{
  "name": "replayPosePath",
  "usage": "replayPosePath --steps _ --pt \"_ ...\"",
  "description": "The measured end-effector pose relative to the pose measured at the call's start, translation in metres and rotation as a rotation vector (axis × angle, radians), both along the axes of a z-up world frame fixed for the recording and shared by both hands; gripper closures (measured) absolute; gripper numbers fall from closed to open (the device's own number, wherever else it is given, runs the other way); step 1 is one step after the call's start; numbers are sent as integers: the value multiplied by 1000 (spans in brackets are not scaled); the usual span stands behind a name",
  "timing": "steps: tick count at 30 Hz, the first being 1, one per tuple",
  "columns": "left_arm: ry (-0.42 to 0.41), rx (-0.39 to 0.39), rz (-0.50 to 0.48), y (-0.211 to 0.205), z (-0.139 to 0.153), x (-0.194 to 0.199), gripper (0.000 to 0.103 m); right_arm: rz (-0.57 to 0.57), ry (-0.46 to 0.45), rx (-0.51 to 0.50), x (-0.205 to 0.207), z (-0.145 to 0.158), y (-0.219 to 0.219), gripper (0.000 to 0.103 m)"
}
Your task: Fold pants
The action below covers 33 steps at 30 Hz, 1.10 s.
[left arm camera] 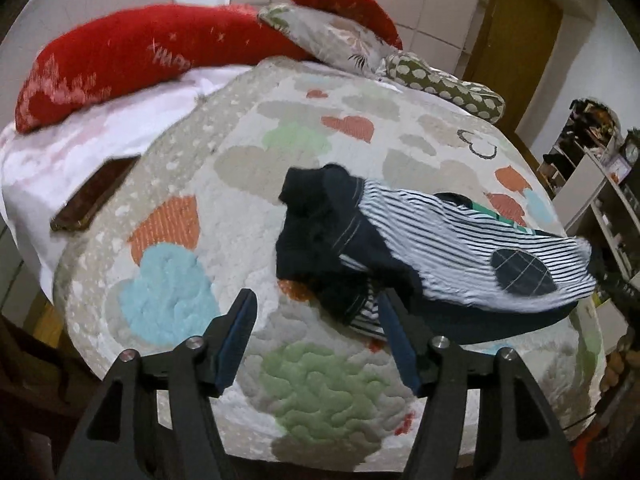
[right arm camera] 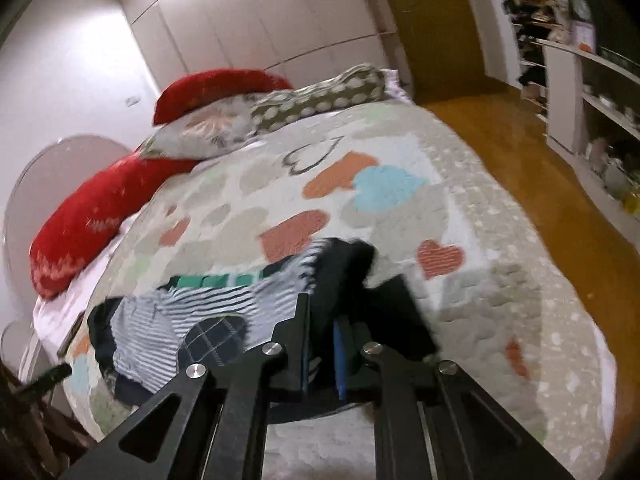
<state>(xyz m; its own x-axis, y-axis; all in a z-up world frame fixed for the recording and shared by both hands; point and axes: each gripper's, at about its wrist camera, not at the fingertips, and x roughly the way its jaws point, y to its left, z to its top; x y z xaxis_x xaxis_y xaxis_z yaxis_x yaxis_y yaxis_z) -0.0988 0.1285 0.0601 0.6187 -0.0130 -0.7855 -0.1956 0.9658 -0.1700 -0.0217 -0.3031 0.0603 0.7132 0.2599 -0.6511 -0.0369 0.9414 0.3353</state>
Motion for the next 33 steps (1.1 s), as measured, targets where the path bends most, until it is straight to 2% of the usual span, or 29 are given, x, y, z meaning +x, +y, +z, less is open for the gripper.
replayPosePath --steps 3,5,7,8,9,10,11,17,19,20,21,25,26,29,31,33 --pt "17 -22 9 4 -5 0 41 -74 72 -23 4 -16 -21 91" --pt "15 -17 15 5 -5 -1 41 -103 96 -3 2 -23 -32 87" --pt "15 -20 19 5 -6 -1 41 -122 54 41 -9 -20 -39 68" --pt "16 -24 19 4 -6 -1 41 -133 30 47 -13 -17 -39 44" --pt "17 -28 17 4 -6 -1 41 -141 6 53 -18 -15 -40 26" --pt "18 -29 14 3 -7 -1 41 -148 -7 57 -19 -14 -40 23" --pt "19 -28 11 1 -7 -1 41 -155 -9 61 -19 -16 -40 23" --pt "10 -28 -16 -7 -5 -2 41 -134 120 140 7 -51 -30 23" --pt "3 -16 -41 -13 -2 -1 40 -136 130 187 9 -59 -28 26" --pt "4 2 -58 -18 -1 1 39 -146 125 188 9 -59 -27 34" --pt "5 14 -67 -21 0 2 38 -148 125 192 9 -60 -27 46" --pt "-12 58 -107 -37 7 20 38 -176 133 267 9 -67 -38 52" --pt "-29 87 -111 -41 11 26 38 -181 129 281 8 -68 -41 52" --pt "-64 250 -86 -55 18 56 38 -179 125 275 8 -69 -40 52" --pt "-20 334 -60 -58 12 81 38 -174 121 236 8 -69 -35 52" --pt "60 405 -38 -59 -3 97 39 -164 114 181 7 -69 -28 52"
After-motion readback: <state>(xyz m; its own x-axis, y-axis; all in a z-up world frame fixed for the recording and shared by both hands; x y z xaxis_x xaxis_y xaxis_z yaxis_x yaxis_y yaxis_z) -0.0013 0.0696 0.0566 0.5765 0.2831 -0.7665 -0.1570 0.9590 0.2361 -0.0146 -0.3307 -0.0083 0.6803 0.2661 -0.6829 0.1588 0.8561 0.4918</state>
